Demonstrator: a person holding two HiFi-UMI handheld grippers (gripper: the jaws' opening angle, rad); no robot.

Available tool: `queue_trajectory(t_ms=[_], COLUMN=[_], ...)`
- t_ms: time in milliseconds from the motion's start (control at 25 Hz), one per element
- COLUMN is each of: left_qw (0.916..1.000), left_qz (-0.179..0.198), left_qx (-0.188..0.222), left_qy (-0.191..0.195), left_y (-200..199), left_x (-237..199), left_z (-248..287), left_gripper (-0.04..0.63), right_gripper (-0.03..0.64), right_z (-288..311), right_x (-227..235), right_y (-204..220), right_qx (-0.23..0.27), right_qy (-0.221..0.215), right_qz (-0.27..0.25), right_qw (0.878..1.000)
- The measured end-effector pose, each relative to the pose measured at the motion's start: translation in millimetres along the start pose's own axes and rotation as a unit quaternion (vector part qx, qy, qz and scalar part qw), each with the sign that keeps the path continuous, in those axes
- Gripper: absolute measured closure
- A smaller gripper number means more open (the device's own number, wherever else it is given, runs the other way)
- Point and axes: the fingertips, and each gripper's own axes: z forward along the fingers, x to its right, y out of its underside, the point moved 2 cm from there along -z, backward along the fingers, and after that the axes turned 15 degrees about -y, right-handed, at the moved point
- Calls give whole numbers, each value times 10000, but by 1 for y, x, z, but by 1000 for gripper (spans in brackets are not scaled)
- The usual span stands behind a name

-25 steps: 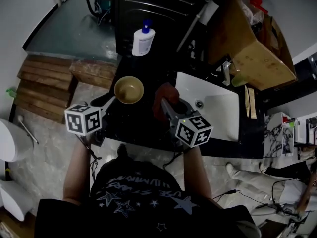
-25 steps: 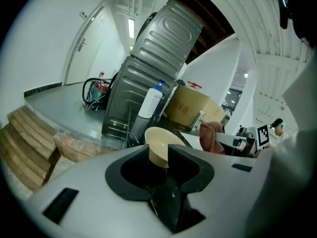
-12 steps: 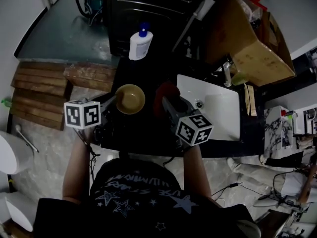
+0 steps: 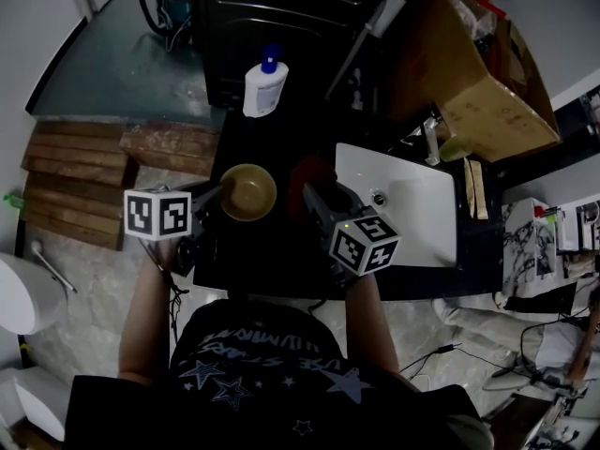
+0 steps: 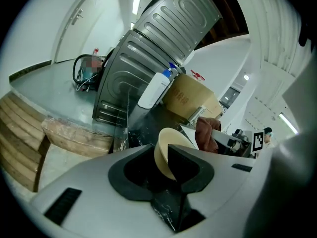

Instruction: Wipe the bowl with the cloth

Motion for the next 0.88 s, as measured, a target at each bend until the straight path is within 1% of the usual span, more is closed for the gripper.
queue_trajectory(t_ms=[160,280,400,600,800,840,880], left_qw=[10000,9999,9997,9998,9996,9996,9996], left_qz=[-25,-46,-156,-144,-105,-95,-76], left_qx=[-49,-102,-49,-136,-239,-263,-281], left_qy=[33,126,196,55,57,53,33], left_y=[0,2,0,2,2,2,2], left_x=[2,8,11,9,10,11,12], left_z=[1,1,0,3,9,9,10], left_gripper=[495,495,494,495,497,501,523], right_gripper=[548,548,548,548,548,548,548], right_z=[1,-1,-2,-2,-2,-3,-3], right_x=[1,2,1,-2,-1,0,-1], right_y=[-2,-2,-1,0,-3,-3,-4], right_qx=[20,19,17,12,13,16,18], right_qy=[-27,-23,-30,-58,-56,-53,-51], right_qz=[6,28,40,33,-9,-15,-22], right_qw=[10000,10000,10000,10000,10000,10000,10000])
